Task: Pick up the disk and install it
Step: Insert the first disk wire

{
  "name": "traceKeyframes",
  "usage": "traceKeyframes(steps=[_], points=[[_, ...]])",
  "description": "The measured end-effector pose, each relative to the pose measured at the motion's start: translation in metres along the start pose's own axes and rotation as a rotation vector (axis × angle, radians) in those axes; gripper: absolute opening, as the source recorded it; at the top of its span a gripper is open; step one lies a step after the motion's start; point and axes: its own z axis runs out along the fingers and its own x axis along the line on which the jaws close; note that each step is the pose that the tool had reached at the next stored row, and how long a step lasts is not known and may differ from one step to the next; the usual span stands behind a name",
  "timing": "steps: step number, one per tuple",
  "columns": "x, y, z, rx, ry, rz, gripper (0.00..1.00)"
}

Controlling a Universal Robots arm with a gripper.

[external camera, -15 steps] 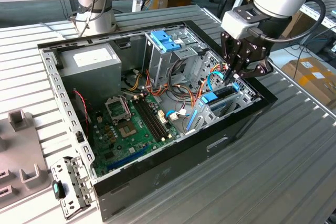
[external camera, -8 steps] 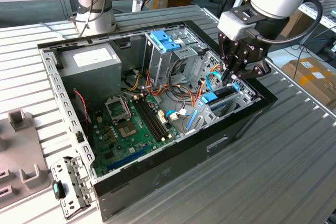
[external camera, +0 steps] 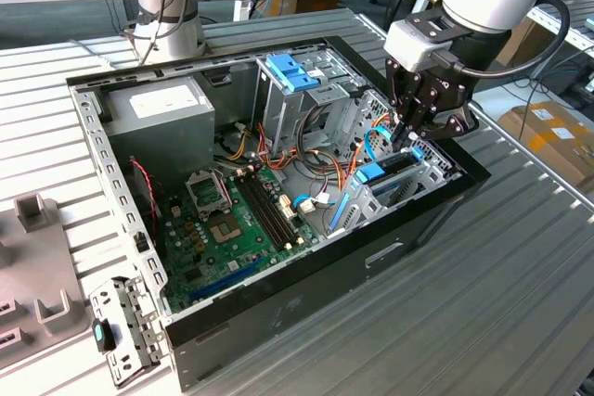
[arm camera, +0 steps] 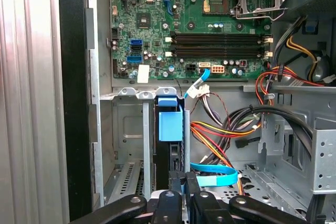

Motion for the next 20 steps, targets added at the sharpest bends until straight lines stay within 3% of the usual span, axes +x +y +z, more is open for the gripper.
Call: traceKeyframes(steps=[4, 6, 10, 11, 13, 14, 15, 18, 20], points=[[0.0, 0.0005, 0.0, 0.0012, 0.0, 0.0, 0.16], [0.0, 0.0026, 0.0004, 0.0132, -0.0025, -0.004, 0.16], [0.0002, 0.0041, 0.0033, 0.0161, -0.0028, -0.004, 0.16], [0.0003, 0.0047, 0.0036, 0.0159, -0.007, -0.004, 0.16], [0.0002, 0.0049, 0.0037, 0.016, -0.0258, -0.003, 0.16], [0.0004, 0.0052, 0.0038, 0.0167, -0.0427, -0.002, 0.16], [0.002, 0.0054, 0.004, 0.0196, -0.0543, -0.001, 0.16], [0.009, 0.0053, 0.0047, 0.0282, -0.0654, -0.001, 0.16], [0.0108, 0.0056, 0.0049, 0.0312, -0.0759, 0.0, 0.16]])
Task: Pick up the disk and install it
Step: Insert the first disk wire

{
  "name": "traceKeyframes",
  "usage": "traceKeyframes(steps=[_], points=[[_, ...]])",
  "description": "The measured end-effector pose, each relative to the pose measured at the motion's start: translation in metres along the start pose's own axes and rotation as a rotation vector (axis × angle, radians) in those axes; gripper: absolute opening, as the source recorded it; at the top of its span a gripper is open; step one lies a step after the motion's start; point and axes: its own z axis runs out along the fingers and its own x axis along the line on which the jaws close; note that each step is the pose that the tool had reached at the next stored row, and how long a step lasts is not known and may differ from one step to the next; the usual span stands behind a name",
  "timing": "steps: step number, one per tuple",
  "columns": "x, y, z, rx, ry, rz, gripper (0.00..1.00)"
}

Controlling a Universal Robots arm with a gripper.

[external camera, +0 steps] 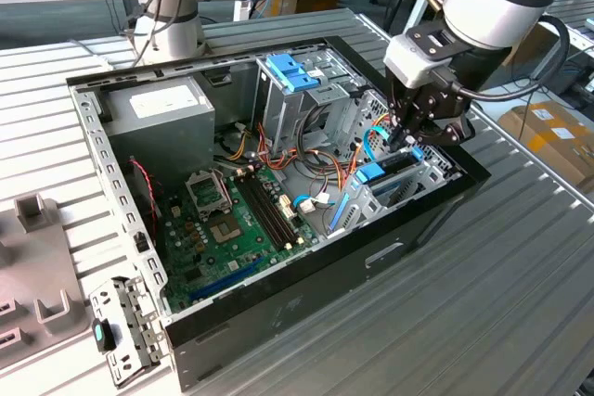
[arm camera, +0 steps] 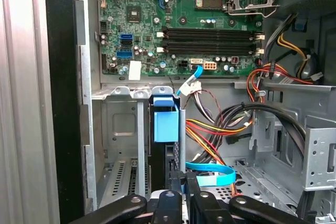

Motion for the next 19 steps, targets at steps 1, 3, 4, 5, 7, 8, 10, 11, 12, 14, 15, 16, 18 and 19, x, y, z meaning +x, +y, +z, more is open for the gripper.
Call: traceKeyframes(steps=[1, 3, 4, 5, 7, 8, 10, 11, 12, 14, 15, 16, 18, 19], points=[[0.0, 0.0, 0.0, 0.0002, -0.001, 0.0, 0.16], [0.0, 0.0, 0.0, 0.0002, -0.0011, 0.0, 0.16], [0.0, 0.0, 0.0, 0.0002, -0.0011, 0.0, 0.16], [0.0, 0.0, 0.0, 0.0002, -0.0018, 0.0, 0.16], [0.0, 0.0, 0.0, 0.0002, -0.0149, 0.001, 0.16], [0.0, 0.0, 0.0003, 0.0001, -0.0164, 0.002, 0.16], [0.0003, 0.0003, 0.0029, 0.0001, -0.0168, 0.001, 0.16], [0.0005, 0.0005, 0.0044, 0.0002, -0.017, 0.001, 0.16], [0.0006, 0.0007, 0.0059, 0.0003, -0.0173, 0.001, 0.16], [0.0007, 0.0009, 0.0064, 0.0004, -0.0179, 0.002, 0.16], [0.0007, 0.0009, 0.0065, 0.0004, -0.0181, 0.002, 0.16], [0.0007, 0.0009, 0.0066, 0.0004, -0.0182, 0.002, 0.16], [0.0043, 0.0008, 0.0063, 0.0004, -0.022, 0.002, 0.16], [0.0053, 0.0008, 0.0062, 0.0004, -0.0227, 0.002, 0.16]])
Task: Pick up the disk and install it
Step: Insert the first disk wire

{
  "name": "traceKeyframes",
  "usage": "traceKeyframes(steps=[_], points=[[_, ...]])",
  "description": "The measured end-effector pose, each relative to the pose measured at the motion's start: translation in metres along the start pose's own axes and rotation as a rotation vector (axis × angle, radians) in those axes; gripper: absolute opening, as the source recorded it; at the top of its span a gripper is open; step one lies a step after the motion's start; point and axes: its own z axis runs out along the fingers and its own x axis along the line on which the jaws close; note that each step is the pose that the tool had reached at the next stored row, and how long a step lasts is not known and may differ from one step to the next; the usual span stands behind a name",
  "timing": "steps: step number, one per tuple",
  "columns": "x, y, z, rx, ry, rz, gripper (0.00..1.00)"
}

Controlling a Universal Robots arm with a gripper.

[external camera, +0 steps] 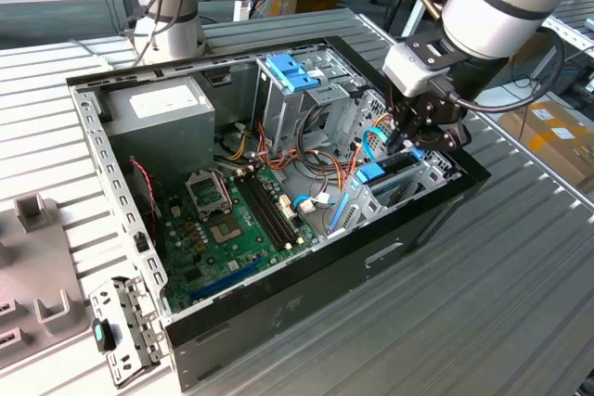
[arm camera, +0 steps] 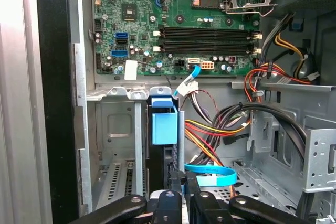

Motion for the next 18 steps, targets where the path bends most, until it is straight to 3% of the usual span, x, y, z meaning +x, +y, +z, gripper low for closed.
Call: traceKeyframes(steps=[8, 18], points=[[0.0004, 0.0, 0.0, 0.0, -0.0026, 0.0, 0.16], [0.0034, 0.0004, 0.0043, 0.0005, -0.0026, 0.0, 0.16]])
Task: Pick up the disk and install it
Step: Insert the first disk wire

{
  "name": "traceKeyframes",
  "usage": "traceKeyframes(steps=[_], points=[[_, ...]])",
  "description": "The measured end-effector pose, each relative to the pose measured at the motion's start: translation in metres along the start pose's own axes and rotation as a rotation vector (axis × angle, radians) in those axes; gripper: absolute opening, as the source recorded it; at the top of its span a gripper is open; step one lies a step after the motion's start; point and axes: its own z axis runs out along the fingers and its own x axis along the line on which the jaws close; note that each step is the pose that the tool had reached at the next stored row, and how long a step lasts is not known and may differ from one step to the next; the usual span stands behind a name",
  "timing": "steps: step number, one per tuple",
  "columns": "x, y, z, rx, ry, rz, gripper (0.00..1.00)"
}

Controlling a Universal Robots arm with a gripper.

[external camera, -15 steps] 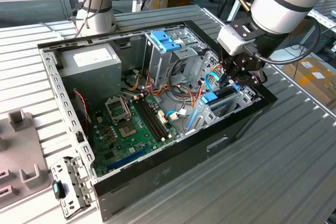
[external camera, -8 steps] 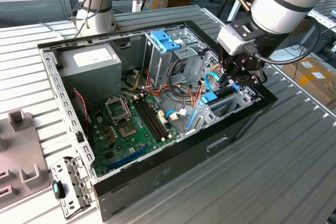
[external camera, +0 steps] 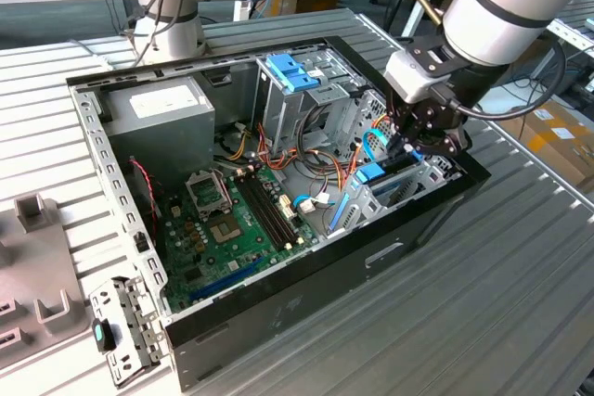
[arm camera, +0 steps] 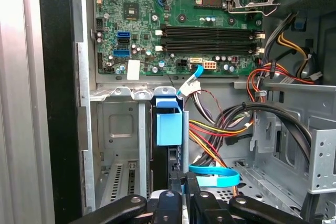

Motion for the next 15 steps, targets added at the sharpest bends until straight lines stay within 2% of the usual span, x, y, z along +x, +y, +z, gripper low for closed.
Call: traceKeyframes(steps=[15], points=[[0.0024, -0.0008, 0.0014, 0.0, 0.0001, 0.0, 0.16]])
